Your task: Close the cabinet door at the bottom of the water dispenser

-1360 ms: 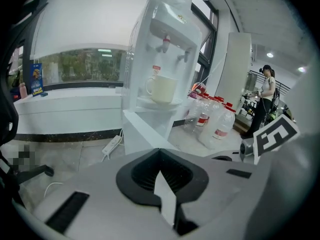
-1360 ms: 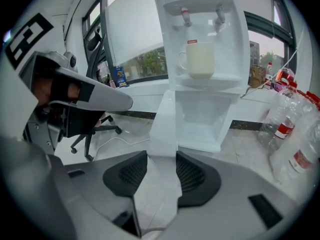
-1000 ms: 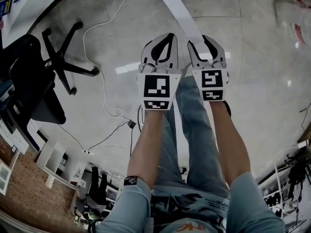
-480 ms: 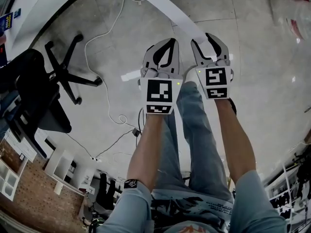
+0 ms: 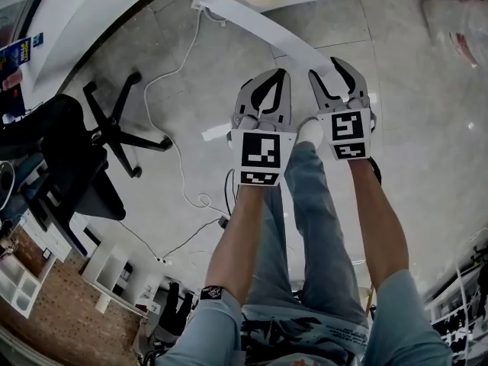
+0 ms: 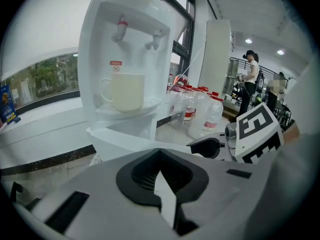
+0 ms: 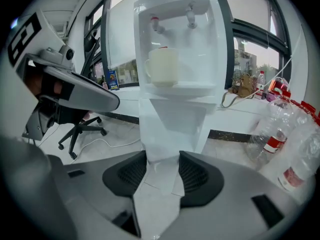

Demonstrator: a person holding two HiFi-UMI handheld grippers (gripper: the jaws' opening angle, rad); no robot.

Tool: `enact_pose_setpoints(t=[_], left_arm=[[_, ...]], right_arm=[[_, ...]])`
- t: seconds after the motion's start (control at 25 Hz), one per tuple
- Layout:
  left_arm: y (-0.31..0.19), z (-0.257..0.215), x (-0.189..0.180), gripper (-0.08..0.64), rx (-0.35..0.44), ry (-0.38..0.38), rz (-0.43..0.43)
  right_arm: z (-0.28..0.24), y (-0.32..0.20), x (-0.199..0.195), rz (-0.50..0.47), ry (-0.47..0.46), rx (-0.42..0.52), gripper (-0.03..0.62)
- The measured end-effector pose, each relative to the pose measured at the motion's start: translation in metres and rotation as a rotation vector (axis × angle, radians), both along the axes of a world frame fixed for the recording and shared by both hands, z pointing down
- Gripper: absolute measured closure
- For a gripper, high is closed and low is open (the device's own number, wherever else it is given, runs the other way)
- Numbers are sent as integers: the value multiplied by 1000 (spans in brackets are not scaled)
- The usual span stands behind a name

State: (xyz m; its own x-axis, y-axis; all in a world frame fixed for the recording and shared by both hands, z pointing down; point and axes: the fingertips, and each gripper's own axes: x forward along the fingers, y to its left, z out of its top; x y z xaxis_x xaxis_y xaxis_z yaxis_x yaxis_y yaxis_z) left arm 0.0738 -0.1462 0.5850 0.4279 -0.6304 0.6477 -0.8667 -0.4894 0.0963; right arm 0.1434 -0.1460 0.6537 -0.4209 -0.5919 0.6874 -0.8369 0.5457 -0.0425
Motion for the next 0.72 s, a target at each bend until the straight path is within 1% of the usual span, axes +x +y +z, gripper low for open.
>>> enact_pose_setpoints(t=[0.24, 0.44, 0.72], left_arm=[[-13, -2, 14, 540, 10, 12, 13], [-21, -2, 24, 540, 13, 25, 19], [-31, -3, 31, 540, 17, 12, 36]], right_arm=[[0, -15, 11, -18, 14, 20, 387], [-1, -28, 24, 25, 7, 36, 386], [-1, -45, 35, 37, 28, 39, 385]])
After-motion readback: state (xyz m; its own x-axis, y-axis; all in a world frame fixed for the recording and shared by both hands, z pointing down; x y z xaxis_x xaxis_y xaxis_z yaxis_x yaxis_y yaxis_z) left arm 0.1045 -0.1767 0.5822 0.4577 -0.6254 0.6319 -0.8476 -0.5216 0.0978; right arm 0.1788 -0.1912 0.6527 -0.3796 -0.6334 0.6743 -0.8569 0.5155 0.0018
